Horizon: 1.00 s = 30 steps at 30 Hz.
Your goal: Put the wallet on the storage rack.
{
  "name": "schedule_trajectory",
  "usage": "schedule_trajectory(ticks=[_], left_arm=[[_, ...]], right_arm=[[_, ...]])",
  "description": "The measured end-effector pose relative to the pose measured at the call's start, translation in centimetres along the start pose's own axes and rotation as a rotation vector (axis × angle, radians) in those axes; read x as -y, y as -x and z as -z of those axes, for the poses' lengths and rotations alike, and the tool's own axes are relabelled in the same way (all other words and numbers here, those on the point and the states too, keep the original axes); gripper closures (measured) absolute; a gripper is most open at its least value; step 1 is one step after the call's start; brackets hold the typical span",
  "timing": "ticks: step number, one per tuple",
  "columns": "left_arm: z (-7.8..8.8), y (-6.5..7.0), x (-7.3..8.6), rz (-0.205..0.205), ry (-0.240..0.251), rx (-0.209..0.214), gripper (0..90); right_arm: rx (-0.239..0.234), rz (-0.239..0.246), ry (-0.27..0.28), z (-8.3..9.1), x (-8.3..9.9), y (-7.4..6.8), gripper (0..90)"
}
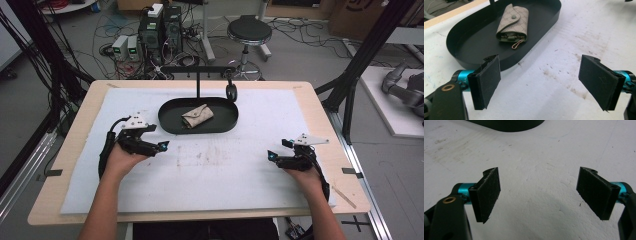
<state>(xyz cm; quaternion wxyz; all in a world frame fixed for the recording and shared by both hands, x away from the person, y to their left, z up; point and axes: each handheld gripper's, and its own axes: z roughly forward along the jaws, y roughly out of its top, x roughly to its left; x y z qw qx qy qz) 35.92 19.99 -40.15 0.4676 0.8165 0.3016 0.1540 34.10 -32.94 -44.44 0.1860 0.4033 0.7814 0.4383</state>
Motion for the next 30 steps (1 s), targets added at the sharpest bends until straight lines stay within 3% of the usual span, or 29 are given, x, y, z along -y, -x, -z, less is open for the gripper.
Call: schedule_trajectory(ticks=[5,9,17,30], left_arm=[[0.3,0.1,1.8,0.023,-0.013,-0.006,17.9],[0.5,0.0,2.9,0.016,-0.024,-0.011,17.9],[1.2,-0.6,4.9,0.073,-0.017,-0.031,17.9],[1.0,-0.5,5.1,0.073,-0.031,-0.029,17.9]], right_arm=[[-0.001,-0.006,-0.002,-0.2,0.1,0.1,19.8],[0.001,-0.003,-0.006,-0.1,0.1,0.2,19.8],[0.006,-0.008,-0.005,-0.4,0.1,0.4,19.8],[0.018,-0.017,-0.005,-0.4,0.1,0.5,19.9]])
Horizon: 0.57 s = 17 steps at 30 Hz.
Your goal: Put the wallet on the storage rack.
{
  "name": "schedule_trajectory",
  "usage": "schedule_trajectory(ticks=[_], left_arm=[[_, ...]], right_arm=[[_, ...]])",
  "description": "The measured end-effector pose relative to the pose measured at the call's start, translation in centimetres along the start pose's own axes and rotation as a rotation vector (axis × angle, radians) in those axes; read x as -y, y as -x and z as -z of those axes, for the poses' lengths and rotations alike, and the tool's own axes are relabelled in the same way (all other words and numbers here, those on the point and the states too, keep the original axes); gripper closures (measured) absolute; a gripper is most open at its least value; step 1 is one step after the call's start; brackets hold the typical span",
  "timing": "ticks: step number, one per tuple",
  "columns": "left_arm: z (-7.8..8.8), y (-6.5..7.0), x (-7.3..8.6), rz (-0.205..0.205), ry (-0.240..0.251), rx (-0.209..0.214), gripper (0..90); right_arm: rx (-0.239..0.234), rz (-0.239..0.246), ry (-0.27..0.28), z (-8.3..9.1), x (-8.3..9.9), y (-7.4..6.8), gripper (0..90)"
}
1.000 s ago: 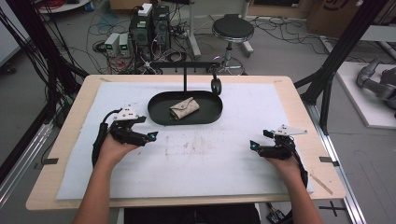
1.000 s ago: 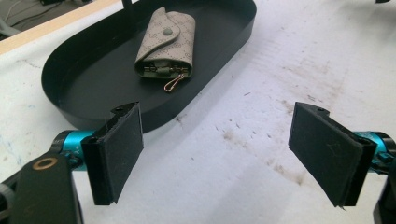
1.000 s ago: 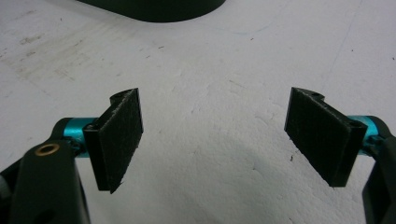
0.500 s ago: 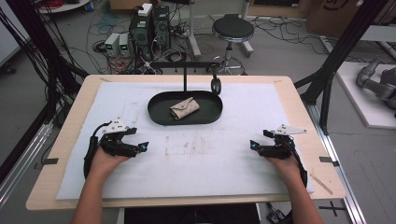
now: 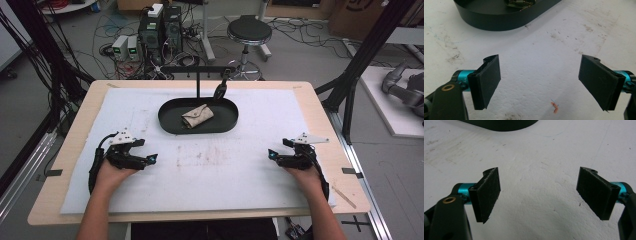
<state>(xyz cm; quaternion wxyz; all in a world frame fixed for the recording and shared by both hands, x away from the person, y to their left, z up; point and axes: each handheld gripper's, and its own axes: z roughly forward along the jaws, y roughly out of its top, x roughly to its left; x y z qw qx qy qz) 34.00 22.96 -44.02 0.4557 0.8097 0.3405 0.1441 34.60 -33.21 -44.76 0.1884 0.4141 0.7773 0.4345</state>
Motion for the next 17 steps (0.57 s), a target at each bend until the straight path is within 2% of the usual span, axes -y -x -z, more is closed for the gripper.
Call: schedule_trajectory(ticks=[5,17], left_arm=[[-0.14,0.02,0.05,-0.003,-0.019,0.001,18.0],[-0.01,-0.07,0.04,0.0,-0.008,-0.007,17.9]], right_arm=[[-0.001,0.001,0.001,-0.01,0.0,0.01,19.8],[-0.002,0.004,0.0,0.03,-0.02,-0.02,19.9]])
